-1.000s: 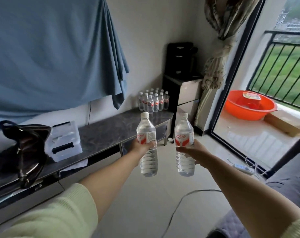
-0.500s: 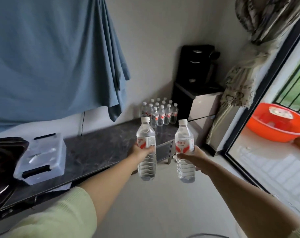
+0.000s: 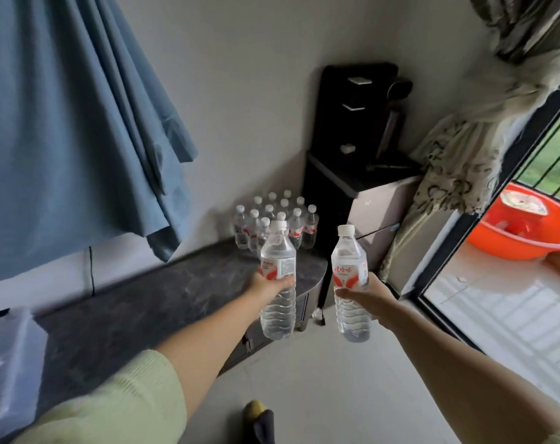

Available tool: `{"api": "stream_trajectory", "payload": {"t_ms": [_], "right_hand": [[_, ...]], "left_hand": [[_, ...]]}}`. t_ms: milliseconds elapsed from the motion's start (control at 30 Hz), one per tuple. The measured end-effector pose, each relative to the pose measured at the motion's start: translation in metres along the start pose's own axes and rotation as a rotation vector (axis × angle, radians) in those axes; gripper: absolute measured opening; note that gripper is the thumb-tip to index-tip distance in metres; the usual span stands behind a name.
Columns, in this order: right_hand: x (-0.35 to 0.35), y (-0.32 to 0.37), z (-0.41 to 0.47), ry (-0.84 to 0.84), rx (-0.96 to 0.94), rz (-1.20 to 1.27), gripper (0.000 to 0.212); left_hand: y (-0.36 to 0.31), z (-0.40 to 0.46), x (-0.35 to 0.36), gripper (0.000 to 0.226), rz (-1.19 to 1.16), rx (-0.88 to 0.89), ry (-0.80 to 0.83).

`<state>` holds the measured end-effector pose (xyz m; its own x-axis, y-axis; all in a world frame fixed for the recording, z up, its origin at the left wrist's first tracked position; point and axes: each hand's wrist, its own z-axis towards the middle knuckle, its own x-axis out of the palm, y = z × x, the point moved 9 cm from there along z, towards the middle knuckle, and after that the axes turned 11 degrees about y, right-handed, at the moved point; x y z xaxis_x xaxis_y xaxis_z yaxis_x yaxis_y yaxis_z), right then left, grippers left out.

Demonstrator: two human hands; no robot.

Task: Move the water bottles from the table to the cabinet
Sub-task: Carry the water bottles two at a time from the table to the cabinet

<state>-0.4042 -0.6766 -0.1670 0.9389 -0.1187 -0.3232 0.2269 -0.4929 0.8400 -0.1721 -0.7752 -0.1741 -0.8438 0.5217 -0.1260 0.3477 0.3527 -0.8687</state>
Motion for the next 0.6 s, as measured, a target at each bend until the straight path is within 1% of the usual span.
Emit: {"api": "stream_trajectory", "payload": {"t_ms": [100, 200, 333, 433, 500, 600], "right_hand": [[-0.016, 0.011, 0.061, -0.037, 0.024, 0.016, 0.045], [-0.026, 0.034, 0.110, -0.094, 0.025, 0.038, 0.042], [-0.035, 0.044, 0.157, -0.203, 0.035, 0.119, 0.052], [-0.040, 0.032, 0.198, -0.233, 0.074, 0.141, 0.054], [-0.040, 0.022, 0.231, -0.216, 0.096, 0.148, 0.058], [-0.036, 0.007, 0.272, -0.196, 0.138, 0.144, 0.056]], "left_hand": [[-0.029, 0.066, -0.008, 0.060, 0.008, 0.028, 0.046], [-0.056, 0.127, -0.026, 0.059, 0.075, 0.017, 0.023], [-0.074, 0.189, -0.038, 0.058, 0.118, 0.015, 0.006], [-0.064, 0.230, -0.033, 0.053, 0.068, -0.037, 0.029], [-0.051, 0.259, -0.025, 0.054, 0.046, -0.069, 0.044], [-0.025, 0.296, -0.012, 0.059, 0.004, -0.112, 0.032]]}}
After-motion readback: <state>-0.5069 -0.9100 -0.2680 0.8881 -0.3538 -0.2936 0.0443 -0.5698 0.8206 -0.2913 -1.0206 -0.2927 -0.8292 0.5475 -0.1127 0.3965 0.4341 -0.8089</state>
